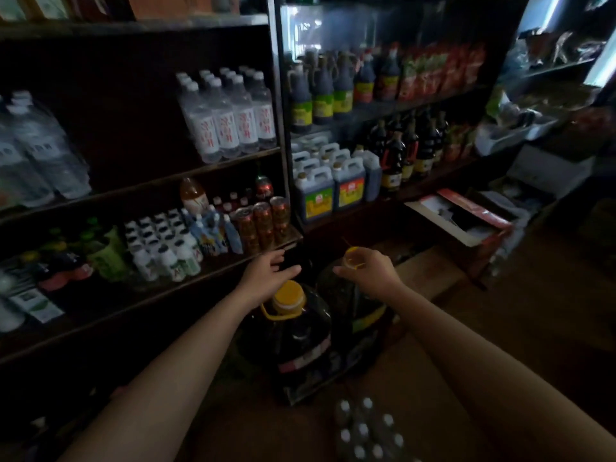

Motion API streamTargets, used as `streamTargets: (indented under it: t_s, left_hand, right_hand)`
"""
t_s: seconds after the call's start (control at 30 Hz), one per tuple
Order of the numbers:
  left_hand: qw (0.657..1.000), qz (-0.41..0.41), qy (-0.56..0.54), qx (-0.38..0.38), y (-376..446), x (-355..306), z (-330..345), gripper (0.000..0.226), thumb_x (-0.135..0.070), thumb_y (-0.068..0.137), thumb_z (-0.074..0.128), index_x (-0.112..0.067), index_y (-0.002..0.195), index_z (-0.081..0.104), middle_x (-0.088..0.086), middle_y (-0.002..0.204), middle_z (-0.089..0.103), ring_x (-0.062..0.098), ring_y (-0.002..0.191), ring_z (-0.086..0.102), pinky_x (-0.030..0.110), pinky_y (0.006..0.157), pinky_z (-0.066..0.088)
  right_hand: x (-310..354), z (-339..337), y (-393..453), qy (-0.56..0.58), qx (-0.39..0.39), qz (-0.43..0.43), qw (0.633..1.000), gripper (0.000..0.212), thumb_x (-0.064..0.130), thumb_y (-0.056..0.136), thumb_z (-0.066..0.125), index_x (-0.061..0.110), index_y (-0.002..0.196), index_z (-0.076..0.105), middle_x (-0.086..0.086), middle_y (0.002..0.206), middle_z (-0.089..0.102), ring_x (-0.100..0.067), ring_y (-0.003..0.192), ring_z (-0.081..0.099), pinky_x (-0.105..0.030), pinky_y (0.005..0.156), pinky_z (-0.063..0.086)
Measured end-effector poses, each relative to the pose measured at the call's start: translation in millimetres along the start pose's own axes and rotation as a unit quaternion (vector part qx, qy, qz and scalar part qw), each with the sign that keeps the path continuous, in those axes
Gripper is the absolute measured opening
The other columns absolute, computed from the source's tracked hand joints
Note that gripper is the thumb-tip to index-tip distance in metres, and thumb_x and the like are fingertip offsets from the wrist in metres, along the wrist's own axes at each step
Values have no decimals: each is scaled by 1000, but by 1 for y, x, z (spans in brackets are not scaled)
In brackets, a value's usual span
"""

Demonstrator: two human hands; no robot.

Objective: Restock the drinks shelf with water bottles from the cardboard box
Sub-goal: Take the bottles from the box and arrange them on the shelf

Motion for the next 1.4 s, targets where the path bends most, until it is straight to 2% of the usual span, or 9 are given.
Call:
streamTargets:
  t_s: [0.17,0.27,0.37,0.67,0.77,1.0,1.13,1.23,1.4]
  left_hand:
    - [999,-6,20,43,-6,23,66,57,-35,84,69,-16,134,50,1,130,55,17,118,55,35,98,47]
    - [996,-7,32,80,1,48,106,53,-32,83,71,-16,131,54,2,123,58,17,113,57,32,94,48]
    - [992,-27,38,120,17,88,146,51,-28,84,71,-16,130,54,4,125,59,17,111,57,29,88,49]
    - [975,-80,74,192,77,281,275,48,-24,85,70,-19,130,53,1,122,58,18,114,55,34,95,49]
    - [970,-93,96,205,95,353,315,52,-19,85,70,-18,133,50,4,129,55,19,117,53,27,92,43]
    - [961,-127,86,229,145,503,405,73,-5,80,72,-20,143,37,8,145,40,24,131,42,30,93,43]
    - [956,-78,98,265,173,556,448,91,-5,72,79,-22,147,30,4,149,36,22,136,36,34,105,37]
    - [953,-49,60,293,187,579,471,87,-3,71,79,-17,144,35,3,140,46,17,128,44,28,100,39]
    - [945,1,59,321,192,594,491,67,-23,81,73,-24,140,41,-2,137,51,12,125,48,33,103,41]
  right_hand:
    - [-66,-2,-27,-14,18,52,998,46,44,82,70,10,113,63,-6,106,67,-21,98,62,-33,80,51]
    - [-111,10,-35,3,23,82,996,50,42,83,69,11,121,60,-3,110,64,-16,98,60,-25,71,44]
    - [-162,34,-39,15,35,109,993,48,38,84,69,11,123,58,1,109,61,-14,100,59,-24,73,48]
    - [-345,168,-33,49,49,194,978,40,30,87,68,13,121,55,4,101,58,-12,93,59,-20,66,47]
    - [-405,223,-23,29,49,189,980,36,29,87,68,12,118,57,6,96,55,-8,88,55,-12,59,38]
    - [-521,325,24,31,32,165,985,33,31,87,67,12,113,60,4,97,58,-8,86,56,-12,60,40]
    - [-572,366,51,27,31,151,988,32,33,88,66,11,111,60,0,99,62,-11,87,59,-18,66,49]
    - [-599,389,64,22,22,146,989,35,38,86,67,10,107,63,-3,101,66,-16,91,63,-34,79,55]
    - [-619,409,69,47,8,142,989,32,37,88,65,12,108,64,-1,101,65,-13,92,60,-25,74,49]
Point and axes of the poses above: each hand's wrist, its own y-axis towards the middle knuckle, its own z-axis out of the palm, x = y × z, the point moved 1 cm from there along y, towards the middle knuckle
